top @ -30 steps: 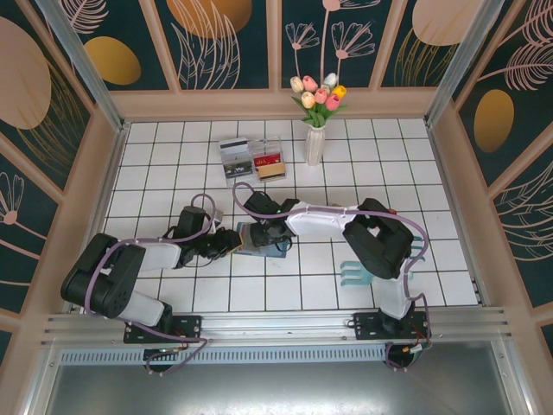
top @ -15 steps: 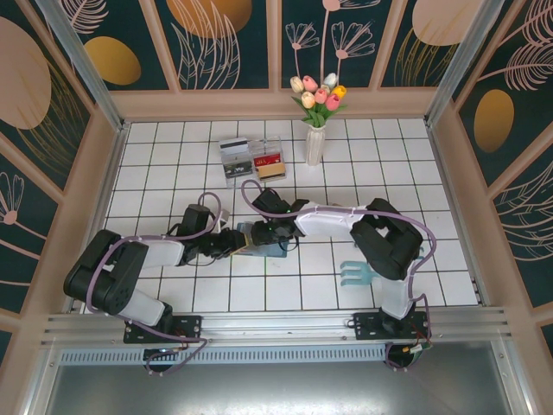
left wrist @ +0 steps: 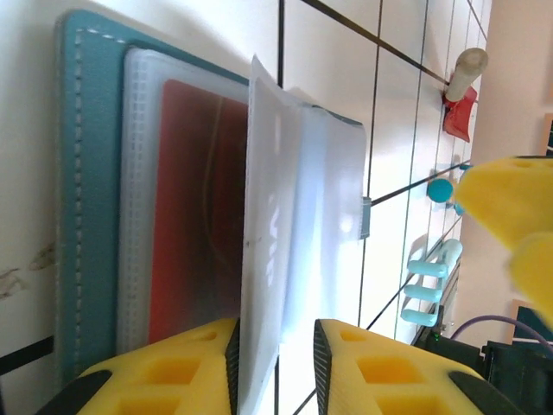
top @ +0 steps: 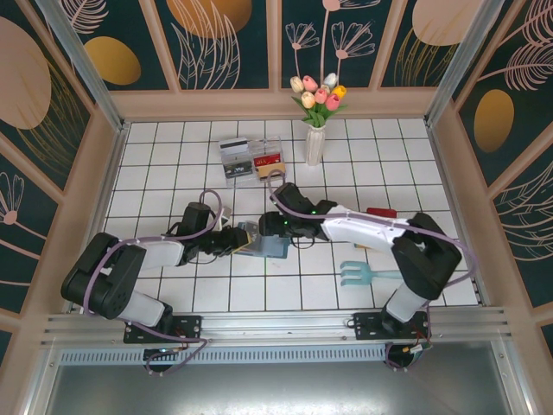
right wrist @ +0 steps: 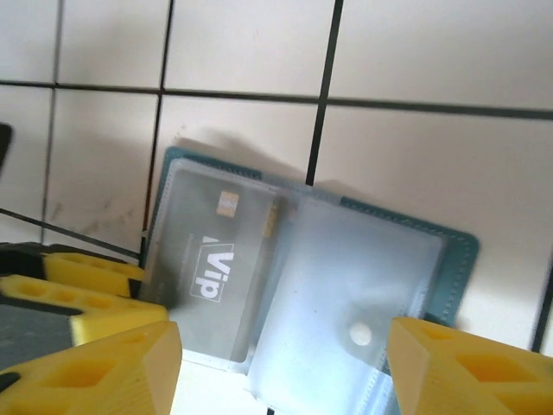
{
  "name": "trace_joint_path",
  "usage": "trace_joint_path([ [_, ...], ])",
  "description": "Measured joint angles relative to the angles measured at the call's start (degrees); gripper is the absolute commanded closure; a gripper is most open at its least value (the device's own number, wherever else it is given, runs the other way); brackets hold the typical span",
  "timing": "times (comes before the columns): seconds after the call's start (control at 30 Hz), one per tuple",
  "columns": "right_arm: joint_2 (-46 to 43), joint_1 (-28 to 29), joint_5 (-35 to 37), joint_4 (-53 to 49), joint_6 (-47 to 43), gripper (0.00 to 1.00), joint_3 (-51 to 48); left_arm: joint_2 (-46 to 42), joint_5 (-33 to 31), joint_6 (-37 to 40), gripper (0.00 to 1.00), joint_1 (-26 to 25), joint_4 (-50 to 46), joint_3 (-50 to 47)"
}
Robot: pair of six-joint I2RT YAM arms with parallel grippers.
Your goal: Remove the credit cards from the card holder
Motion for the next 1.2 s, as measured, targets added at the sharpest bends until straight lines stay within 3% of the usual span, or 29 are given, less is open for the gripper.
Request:
trace_joint_path([
  [0.2, -7.23, -1.07, 5.18, 2.40, 2.54, 0.14, -5.22, -2.16, 0.42, -2.01, 0.66, -2.58, 1.75, 0.31],
  [0.57, -12.02, -1.62, 10.58, 4.52, 6.99, 0.12, -10.75, -0.28, -4.57, -3.80, 0.65, -9.90, 1.60, 5.53],
  [0.83, -12.50, -1.97, 10.71, 6.32, 8.55, 0.12, -12.22, 3.43, -7.39, -4.11, 0.63, -13.00, -0.35, 8.24],
  [1.0, -12.33, -1.99, 9.68, 7.54, 8.72, 0.20, -12.31, 2.38, -9.75, -3.82, 0.66, -13.05, -2.78, 8.70],
  [1.2, -9.35, -2.01, 5.90, 9.46, 9.35, 0.46, -12.22, -0.13, -14.78, -2.93, 0.71, -13.03, -6.45, 8.94],
])
